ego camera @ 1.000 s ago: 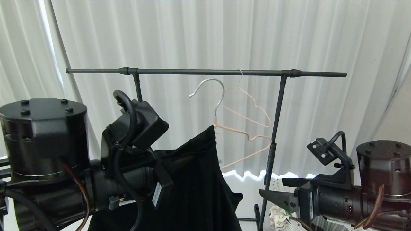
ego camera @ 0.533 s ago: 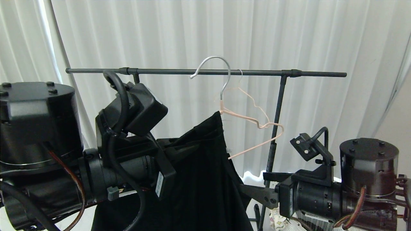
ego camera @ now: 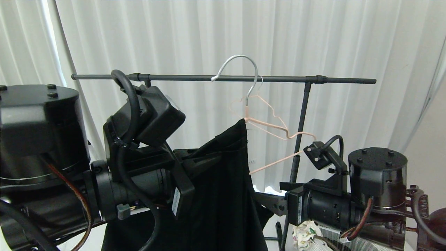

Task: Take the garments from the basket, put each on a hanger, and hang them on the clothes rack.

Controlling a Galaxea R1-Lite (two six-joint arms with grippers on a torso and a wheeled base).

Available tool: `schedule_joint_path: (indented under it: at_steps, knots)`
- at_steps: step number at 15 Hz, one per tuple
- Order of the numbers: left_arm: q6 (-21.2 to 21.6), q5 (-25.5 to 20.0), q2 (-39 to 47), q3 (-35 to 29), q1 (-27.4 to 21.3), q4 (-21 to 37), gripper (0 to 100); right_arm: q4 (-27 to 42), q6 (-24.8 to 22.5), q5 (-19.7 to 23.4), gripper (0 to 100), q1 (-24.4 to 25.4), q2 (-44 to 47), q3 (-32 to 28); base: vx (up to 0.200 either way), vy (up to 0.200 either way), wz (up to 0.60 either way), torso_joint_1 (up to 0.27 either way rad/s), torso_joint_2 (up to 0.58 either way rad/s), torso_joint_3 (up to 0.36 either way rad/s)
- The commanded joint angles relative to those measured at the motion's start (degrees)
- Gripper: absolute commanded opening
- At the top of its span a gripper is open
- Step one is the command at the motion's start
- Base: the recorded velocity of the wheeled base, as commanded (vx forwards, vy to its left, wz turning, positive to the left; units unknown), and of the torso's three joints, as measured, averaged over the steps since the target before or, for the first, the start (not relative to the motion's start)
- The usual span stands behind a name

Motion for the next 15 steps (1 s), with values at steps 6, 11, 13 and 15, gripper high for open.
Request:
schedule_joint_path:
  at_steps: [6,11,13,15]
  knots:
    - [-0.01,0.01,-0.10,-1.46,0.04,-0.05,0,0.09,-0.08,-4.68,100,0.19,3.83,0.92,0.000,0.000,0.00,0.000,0.00,0.000]
    - [-0.01,0.01,-0.62,-1.55,0.74,-0.14,0,0.70,-0.79,-5.91,100,0.10,4.18,4.35,0.000,0.000,0.00,0.000,0.00,0.000]
    - [-0.01,0.01,-0.89,-1.20,0.83,-0.14,0,2.64,-2.19,-8.37,100,-0.16,4.45,5.31,0.000,0.000,0.00,0.000,0.00,0.000]
    - [-0.01,0.01,-0.98,-1.11,1.00,-0.14,0,2.99,-2.19,-9.69,100,-0.69,4.45,5.31,0.000,0.000,0.00,0.000,0.00,0.000]
